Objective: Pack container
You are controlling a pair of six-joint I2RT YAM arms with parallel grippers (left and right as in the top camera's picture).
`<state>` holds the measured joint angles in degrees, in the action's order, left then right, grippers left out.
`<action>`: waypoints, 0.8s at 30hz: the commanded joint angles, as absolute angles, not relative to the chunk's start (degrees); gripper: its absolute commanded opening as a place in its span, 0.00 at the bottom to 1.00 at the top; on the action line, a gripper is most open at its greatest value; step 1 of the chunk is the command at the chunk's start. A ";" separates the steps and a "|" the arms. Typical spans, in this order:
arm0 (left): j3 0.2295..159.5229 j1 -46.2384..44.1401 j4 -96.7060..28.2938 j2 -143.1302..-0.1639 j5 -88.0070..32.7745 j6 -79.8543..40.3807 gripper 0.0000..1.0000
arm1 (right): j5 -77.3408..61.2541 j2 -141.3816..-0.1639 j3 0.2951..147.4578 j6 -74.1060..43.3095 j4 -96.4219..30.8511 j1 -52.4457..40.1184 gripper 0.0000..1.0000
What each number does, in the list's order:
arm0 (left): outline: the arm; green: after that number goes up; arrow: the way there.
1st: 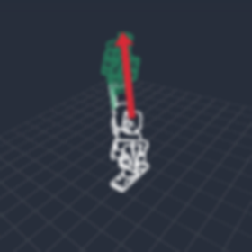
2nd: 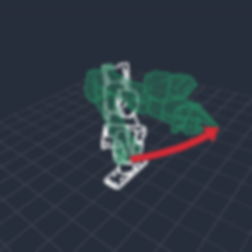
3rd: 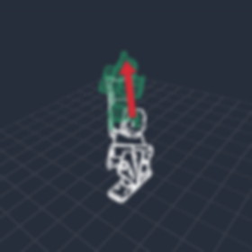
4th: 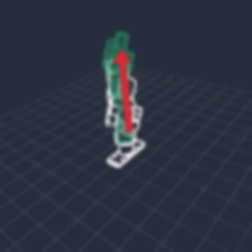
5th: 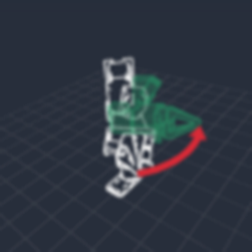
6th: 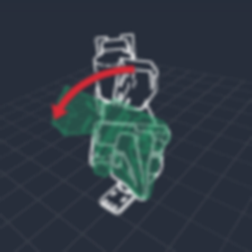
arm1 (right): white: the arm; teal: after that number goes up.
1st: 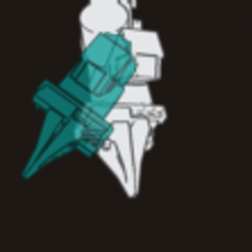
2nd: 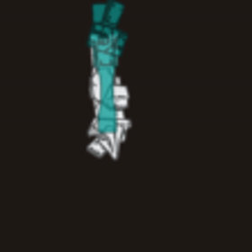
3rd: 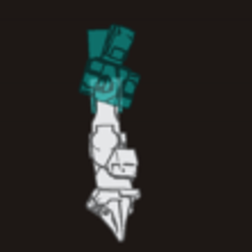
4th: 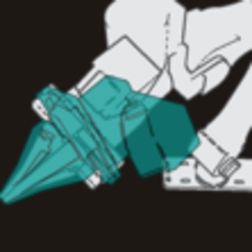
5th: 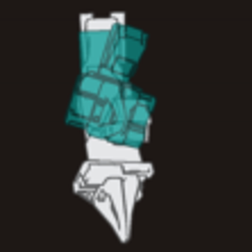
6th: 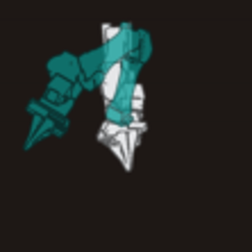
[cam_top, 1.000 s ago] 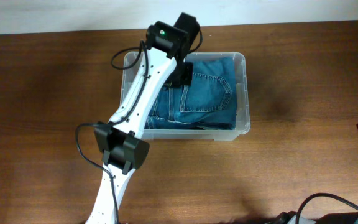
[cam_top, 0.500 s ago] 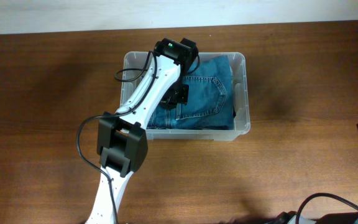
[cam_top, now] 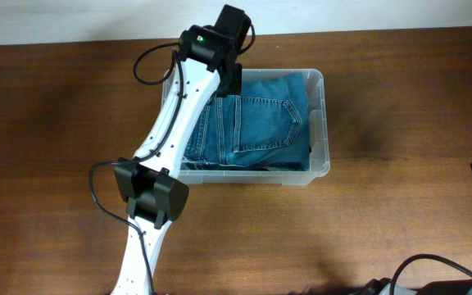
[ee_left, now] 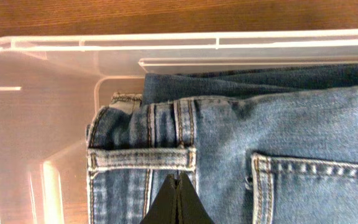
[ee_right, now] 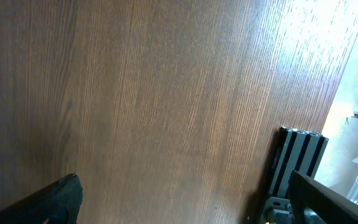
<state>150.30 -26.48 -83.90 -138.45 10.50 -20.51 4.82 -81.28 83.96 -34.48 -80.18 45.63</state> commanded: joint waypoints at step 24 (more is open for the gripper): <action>152.05 -26.46 -83.46 -143.00 4.05 -19.53 0.01 | 5.10 -81.21 83.72 -35.00 -80.16 45.78 0.98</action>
